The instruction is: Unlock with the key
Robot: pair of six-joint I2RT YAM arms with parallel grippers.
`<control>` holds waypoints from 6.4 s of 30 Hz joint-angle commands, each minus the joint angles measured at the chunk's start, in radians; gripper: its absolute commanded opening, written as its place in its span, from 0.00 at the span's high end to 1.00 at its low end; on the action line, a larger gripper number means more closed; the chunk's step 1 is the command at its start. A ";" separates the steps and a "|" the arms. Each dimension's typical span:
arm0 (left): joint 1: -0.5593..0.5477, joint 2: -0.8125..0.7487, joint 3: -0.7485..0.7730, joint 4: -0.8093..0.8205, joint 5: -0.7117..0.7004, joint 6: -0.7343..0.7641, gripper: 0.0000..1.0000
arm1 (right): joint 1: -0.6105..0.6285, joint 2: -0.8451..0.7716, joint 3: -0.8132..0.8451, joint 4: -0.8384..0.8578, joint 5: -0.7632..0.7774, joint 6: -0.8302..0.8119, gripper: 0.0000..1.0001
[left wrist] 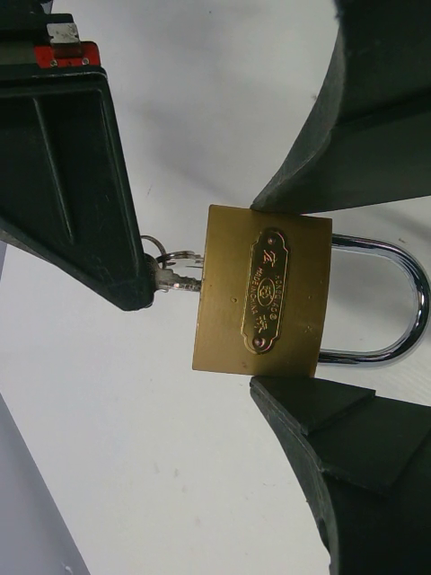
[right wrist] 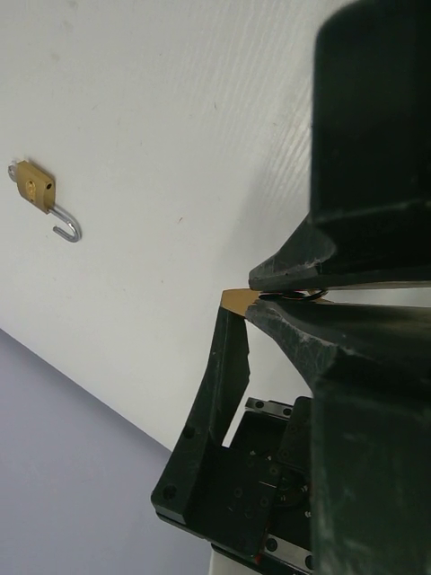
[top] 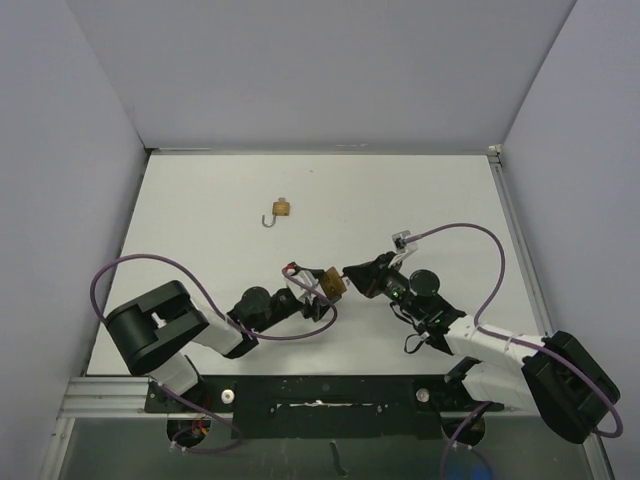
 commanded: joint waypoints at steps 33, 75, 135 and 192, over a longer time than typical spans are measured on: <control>0.001 -0.161 0.106 0.184 -0.120 0.024 1.00 | 0.041 0.079 0.069 -0.086 -0.087 0.030 1.00; -0.056 -0.036 0.268 -0.037 -0.422 0.086 1.00 | 0.048 0.229 0.321 -0.435 0.017 0.290 1.00; 0.001 -0.065 0.662 -1.012 -0.722 -0.454 1.00 | -0.270 -0.054 0.231 -0.676 0.045 0.055 0.10; -0.004 -0.086 0.767 -1.159 -0.566 -0.810 1.00 | -0.014 0.161 0.151 -0.216 0.292 -0.006 0.02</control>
